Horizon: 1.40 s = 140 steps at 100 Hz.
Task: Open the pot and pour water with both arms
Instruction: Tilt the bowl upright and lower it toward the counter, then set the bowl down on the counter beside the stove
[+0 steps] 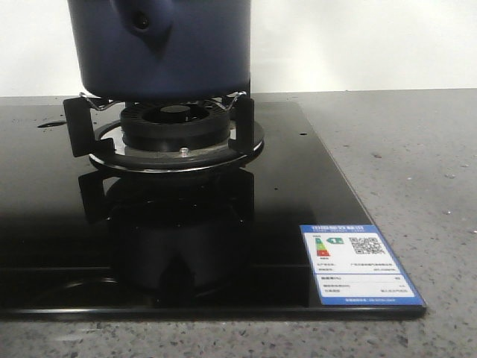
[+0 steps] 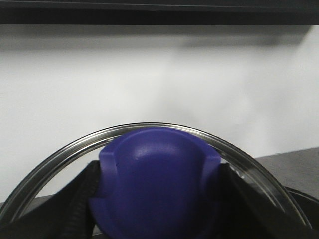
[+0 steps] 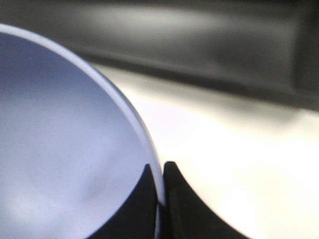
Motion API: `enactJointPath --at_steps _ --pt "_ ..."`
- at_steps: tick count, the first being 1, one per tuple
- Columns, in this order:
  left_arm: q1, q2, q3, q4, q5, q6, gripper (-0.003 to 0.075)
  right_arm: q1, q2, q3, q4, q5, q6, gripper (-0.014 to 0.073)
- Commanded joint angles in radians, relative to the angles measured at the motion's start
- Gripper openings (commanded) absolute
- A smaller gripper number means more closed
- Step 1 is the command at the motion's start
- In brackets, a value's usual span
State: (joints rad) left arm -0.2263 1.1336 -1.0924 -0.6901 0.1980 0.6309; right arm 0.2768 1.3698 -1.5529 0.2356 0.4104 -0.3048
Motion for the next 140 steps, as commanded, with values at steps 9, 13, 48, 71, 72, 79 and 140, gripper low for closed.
enactJointPath --at_steps 9,13,48,71,72,79,140 --pt "-0.108 -0.029 -0.036 -0.024 -0.122 -0.004 0.0315 -0.193 -0.04 -0.123 0.018 0.43 0.056 -0.0063" --pt "-0.134 -0.029 -0.036 -0.024 -0.133 -0.004 0.0315 -0.24 -0.037 -0.121 0.016 0.505 0.072 -0.0063" --pt "-0.241 -0.024 -0.036 -0.015 -0.169 0.0 0.0315 -0.435 0.007 0.158 0.028 0.644 0.074 -0.0063" --pt "-0.241 -0.024 -0.036 -0.015 -0.169 0.0 0.0315 -0.435 0.01 0.308 0.034 0.536 0.074 -0.0063" --pt "-0.241 -0.024 -0.036 -0.015 -0.169 0.0 0.0315 -0.435 0.01 0.312 0.034 0.534 0.074 -0.0063" --pt "-0.241 -0.024 -0.036 -0.015 -0.167 0.0 0.0315 -0.435 0.01 0.326 0.032 0.52 0.072 -0.0063" --pt "-0.241 -0.024 -0.036 -0.015 -0.159 0.0 0.0315 -0.437 0.09 0.339 0.019 0.541 0.072 -0.0053"
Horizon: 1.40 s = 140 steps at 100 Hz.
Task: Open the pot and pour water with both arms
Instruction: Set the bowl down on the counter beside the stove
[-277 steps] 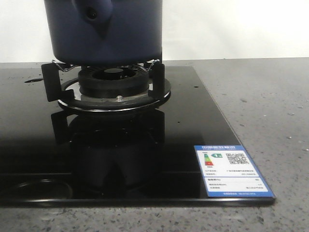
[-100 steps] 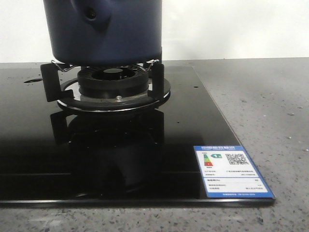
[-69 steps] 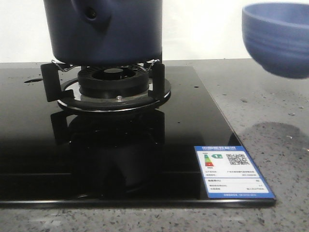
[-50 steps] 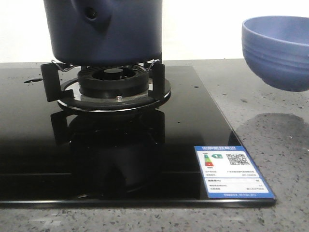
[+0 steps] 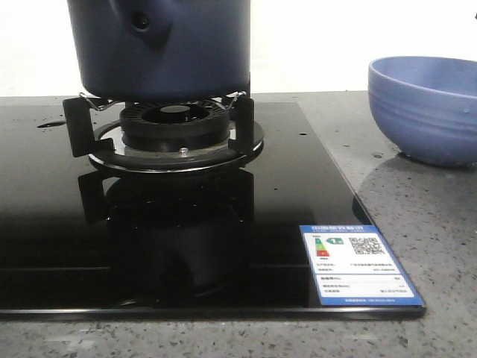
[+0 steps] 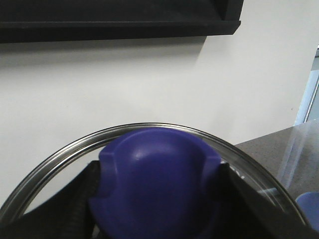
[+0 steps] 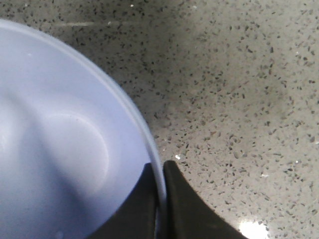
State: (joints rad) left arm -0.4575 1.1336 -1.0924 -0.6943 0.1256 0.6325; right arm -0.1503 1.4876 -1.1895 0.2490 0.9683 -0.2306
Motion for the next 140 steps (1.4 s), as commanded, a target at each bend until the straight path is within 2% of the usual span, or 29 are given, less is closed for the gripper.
enactJointPath --at_steps 1,10,25,32,54,73,92,140 --pt "-0.01 -0.024 -0.036 -0.011 -0.086 -0.001 0.0315 -0.009 -0.027 -0.024 0.005 -0.017 -0.004 -0.0049" --pt "-0.01 -0.024 -0.036 -0.011 -0.086 -0.001 0.0315 -0.009 -0.027 -0.034 0.005 0.003 -0.009 0.0054" --pt "-0.01 -0.024 -0.036 -0.015 -0.086 -0.001 0.0315 -0.009 -0.04 -0.081 0.01 0.05 -0.009 0.0359" --pt "-0.012 -0.024 -0.036 -0.015 -0.076 -0.001 0.0315 -0.009 -0.053 -0.118 0.014 0.078 -0.009 0.0419" --pt "-0.059 0.023 -0.036 -0.007 -0.073 -0.001 0.0315 -0.009 -0.167 -0.21 0.032 0.111 -0.009 0.0419" --pt "-0.107 0.106 -0.036 0.055 -0.113 -0.001 0.0315 -0.009 -0.303 -0.215 0.032 0.113 -0.009 0.0419" --pt "-0.109 0.169 -0.036 0.059 -0.126 -0.001 0.0315 -0.009 -0.391 -0.215 0.032 0.117 -0.009 0.0419" --pt "-0.111 0.21 -0.036 0.061 -0.172 -0.001 0.0315 -0.009 -0.413 -0.203 0.032 0.122 -0.009 0.0419"
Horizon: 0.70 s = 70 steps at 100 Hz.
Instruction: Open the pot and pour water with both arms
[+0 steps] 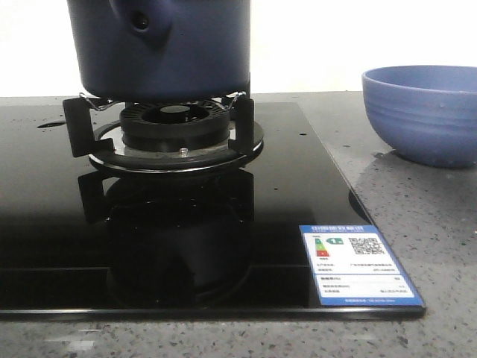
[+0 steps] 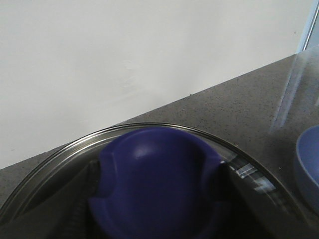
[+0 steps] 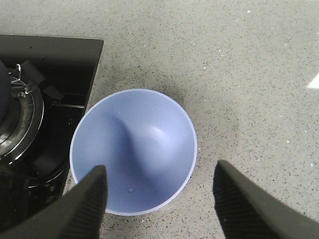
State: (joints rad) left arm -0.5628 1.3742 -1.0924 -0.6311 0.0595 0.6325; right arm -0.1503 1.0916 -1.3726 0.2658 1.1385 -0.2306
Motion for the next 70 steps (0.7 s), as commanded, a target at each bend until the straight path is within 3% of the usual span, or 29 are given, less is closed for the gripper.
enactJointPath --at_steps 1,25,45,70 --pt "-0.006 -0.031 -0.036 -0.003 -0.108 -0.001 0.0315 -0.009 -0.017 -0.02 0.015 -0.05 -0.009 0.0419" --pt "-0.006 -0.011 -0.036 -0.004 -0.088 -0.001 0.0331 -0.009 -0.017 -0.02 0.015 -0.05 -0.009 0.0419" --pt "-0.006 -0.011 -0.036 -0.006 -0.079 -0.001 0.0519 -0.009 -0.017 -0.02 0.015 -0.05 -0.009 0.0419" --pt "-0.006 -0.116 -0.036 -0.006 -0.074 -0.001 0.0522 -0.009 -0.017 -0.02 0.015 -0.05 -0.009 0.0419"
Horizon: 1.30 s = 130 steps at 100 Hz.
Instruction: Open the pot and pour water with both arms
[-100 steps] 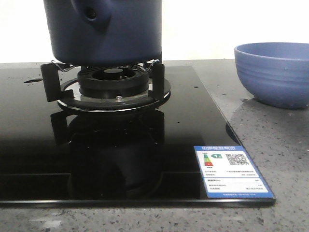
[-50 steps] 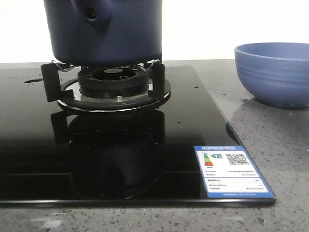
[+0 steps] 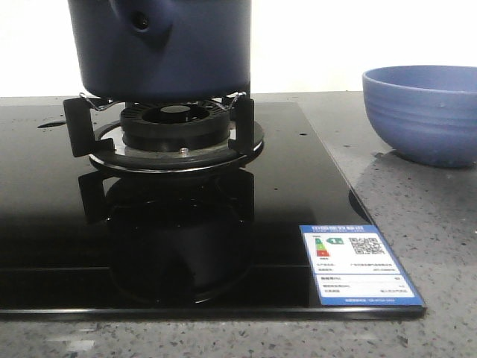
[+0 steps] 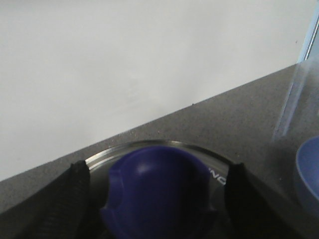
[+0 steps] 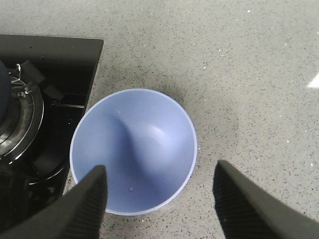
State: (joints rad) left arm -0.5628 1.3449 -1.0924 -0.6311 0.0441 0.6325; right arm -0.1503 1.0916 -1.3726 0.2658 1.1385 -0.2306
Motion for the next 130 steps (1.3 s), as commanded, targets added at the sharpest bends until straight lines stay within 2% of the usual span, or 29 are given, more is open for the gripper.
enactJointPath --at_steps 1,21,33,42,45,57,63,76,86,100,113,130 --pt "-0.006 -0.092 -0.036 -0.006 -0.059 -0.001 0.0522 -0.009 -0.017 -0.02 0.015 -0.05 -0.009 0.0419" --pt "-0.006 -0.252 -0.036 -0.004 -0.056 -0.001 0.0473 -0.009 -0.017 -0.02 0.045 -0.054 -0.009 0.0419" --pt "-0.006 -0.332 -0.036 0.019 -0.056 -0.001 0.0378 -0.009 -0.017 -0.018 0.132 -0.098 -0.047 0.0389" --pt "0.011 -0.372 -0.034 0.032 -0.056 -0.001 0.026 -0.009 -0.034 0.014 0.269 -0.185 -0.116 0.0269" --pt "0.02 -0.381 -0.034 0.035 -0.052 -0.001 0.0197 -0.009 -0.043 0.034 0.32 -0.222 -0.148 0.0215" --pt "0.086 -0.411 -0.03 0.045 -0.012 -0.001 -0.0022 -0.009 -0.099 0.156 0.536 -0.386 -0.326 -0.0067" --pt "0.133 -0.423 -0.016 0.049 0.018 -0.001 -0.002 -0.009 -0.131 0.238 0.627 -0.468 -0.439 -0.0062" --pt "0.239 -0.486 0.072 0.041 0.038 -0.001 -0.002 -0.009 -0.215 0.408 0.735 -0.587 -0.654 -0.0062" --pt "0.326 -0.569 0.191 -0.015 -0.003 -0.003 -0.002 -0.009 -0.295 0.544 0.819 -0.655 -0.82 -0.0062" --pt "0.393 -0.724 0.411 -0.036 -0.086 -0.003 -0.002 -0.009 -0.435 0.736 0.958 -0.724 -1.001 -0.0062" --pt "0.398 -0.873 0.605 -0.059 -0.148 -0.003 -0.002 -0.009 -0.563 0.906 1.005 -0.798 -1.057 -0.0062" --pt "0.396 -1.024 0.75 -0.106 -0.15 -0.006 -0.002 -0.009 -0.679 1.045 1.01 -0.894 -1.057 -0.0062"
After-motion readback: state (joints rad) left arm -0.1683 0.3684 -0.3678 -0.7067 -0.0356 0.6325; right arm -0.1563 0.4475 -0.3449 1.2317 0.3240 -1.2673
